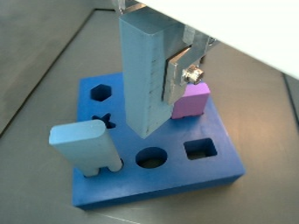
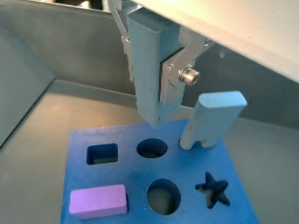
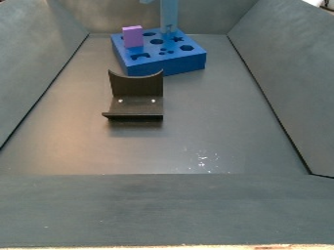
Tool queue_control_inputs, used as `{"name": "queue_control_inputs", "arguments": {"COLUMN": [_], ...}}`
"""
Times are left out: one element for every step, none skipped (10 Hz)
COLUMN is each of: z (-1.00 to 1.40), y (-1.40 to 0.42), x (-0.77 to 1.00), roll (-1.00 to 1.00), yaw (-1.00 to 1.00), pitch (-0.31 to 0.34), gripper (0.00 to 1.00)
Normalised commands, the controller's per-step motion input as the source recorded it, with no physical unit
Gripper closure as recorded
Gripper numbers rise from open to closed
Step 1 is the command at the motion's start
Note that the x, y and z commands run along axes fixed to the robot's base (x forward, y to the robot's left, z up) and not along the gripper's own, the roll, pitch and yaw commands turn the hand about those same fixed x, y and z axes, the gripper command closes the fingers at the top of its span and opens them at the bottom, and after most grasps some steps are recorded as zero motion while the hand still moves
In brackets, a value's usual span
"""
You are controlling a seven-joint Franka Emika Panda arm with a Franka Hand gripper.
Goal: Pick up the rectangle object. Move to above the board. Insert the rectangle object.
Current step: Insert the rectangle object.
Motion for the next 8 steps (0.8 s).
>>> {"name": "queue_control_inputs", "arguments": {"z": [-0.13,-0.13,-0.16,-0.18,-0.20,-0.20,-0.21,-0.21], "y": [0.00,0.00,0.00,0.00,0.00,0.00,0.00,0.00], "x": [0.00,0.00,0.00,0.00,0.00,0.00,0.00,0.00], "roll": [0.00,0.00,0.00,0.00,0.00,0.00,0.00,0.00], "yaw": [-1.00,-1.00,-1.00,-1.00,-1.00,-1.00,-1.00,-1.00], "pitch": [0.000,0.000,0.000,0.000,0.000,0.000,0.000,0.000], "gripper": [1.00,1.00,1.00,1.00,1.00,1.00,1.00,1.00]}}
